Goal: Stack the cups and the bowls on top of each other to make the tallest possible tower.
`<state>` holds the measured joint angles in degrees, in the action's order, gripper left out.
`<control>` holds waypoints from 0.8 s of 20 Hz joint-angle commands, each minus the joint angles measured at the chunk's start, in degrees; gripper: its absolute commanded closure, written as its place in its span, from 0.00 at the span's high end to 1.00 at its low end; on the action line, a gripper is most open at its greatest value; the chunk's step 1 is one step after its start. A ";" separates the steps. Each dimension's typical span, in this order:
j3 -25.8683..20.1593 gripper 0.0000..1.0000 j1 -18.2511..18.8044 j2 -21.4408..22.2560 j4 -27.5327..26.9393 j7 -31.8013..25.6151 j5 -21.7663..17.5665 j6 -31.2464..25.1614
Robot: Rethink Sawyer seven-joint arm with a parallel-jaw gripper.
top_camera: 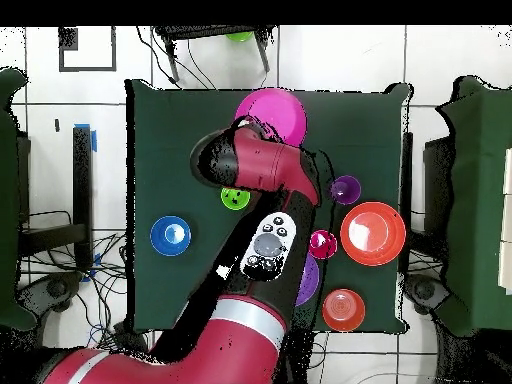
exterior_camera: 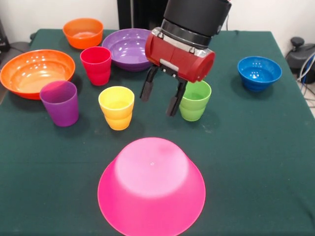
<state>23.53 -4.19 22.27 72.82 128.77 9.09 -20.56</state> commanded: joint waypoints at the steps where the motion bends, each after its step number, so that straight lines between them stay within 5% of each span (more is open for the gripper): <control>1: -7.63 1.00 -1.53 -0.37 5.71 2.13 -2.82 -1.19; 9: -8.61 1.00 -0.69 0.90 11.89 4.02 -1.92 0.36; 16: -4.18 1.00 -3.75 0.24 12.59 7.82 -0.57 -1.55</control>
<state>23.72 -6.00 24.46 80.50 128.77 9.12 -20.53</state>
